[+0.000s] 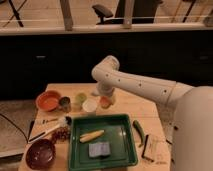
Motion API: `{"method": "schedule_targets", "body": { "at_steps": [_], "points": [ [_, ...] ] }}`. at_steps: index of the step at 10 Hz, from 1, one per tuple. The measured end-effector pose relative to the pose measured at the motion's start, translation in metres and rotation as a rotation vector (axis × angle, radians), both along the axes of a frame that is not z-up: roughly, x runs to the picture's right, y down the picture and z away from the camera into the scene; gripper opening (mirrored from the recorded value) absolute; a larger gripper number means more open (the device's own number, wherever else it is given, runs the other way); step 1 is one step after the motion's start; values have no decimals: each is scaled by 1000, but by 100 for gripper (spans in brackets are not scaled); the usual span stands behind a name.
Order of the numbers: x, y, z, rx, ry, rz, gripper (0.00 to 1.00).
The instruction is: Place apple in paper cup
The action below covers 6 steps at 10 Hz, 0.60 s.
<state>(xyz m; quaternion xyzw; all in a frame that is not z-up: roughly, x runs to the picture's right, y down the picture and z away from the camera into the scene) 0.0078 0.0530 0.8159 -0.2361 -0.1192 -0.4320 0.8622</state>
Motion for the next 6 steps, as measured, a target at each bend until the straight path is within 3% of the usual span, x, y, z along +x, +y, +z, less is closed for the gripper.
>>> {"method": "schedule_targets", "body": {
  "at_steps": [4, 6],
  "points": [
    [-35, -5, -1, 12, -41, -52, 0],
    [-36, -5, 0, 14, -47, -68, 0]
  ]
}}
